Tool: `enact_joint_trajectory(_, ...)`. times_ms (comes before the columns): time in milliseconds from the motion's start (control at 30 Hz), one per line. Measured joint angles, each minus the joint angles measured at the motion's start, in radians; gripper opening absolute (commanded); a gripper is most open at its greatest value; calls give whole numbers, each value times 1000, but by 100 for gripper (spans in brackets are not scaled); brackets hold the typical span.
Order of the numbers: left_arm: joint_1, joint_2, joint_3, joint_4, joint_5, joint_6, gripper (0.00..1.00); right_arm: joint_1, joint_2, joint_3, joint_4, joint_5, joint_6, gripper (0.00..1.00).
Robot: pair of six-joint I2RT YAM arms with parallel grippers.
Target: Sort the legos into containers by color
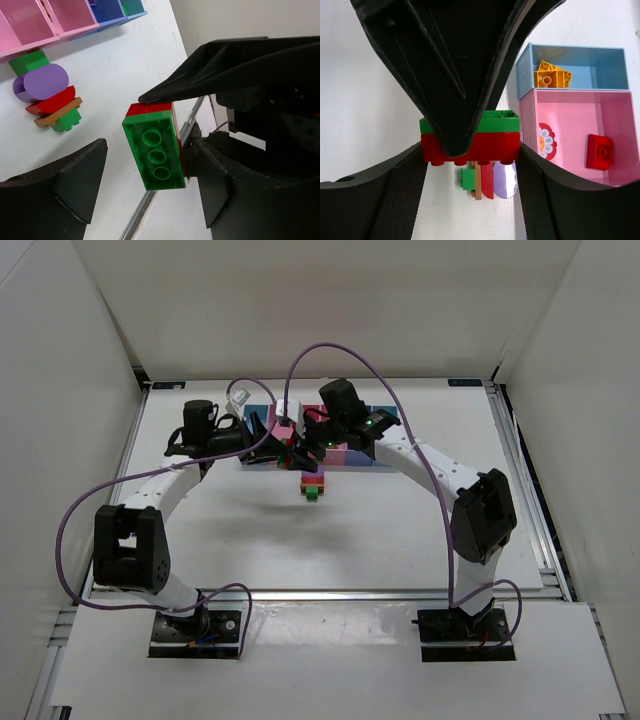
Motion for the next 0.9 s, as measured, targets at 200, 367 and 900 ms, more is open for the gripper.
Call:
enact_joint_trajectory(200,-3,0,4,-20,0,13,60,0,0,0,0,1,-11,42)
enact_joint_trajectory(367,-4,0,10,-20,-1,16,63,0,0,0,-2,5,-20,41)
enact_joint_trajectory(900,-4,0,10,-17,-2,8,61,0,0,-27,-7,12,-45,41)
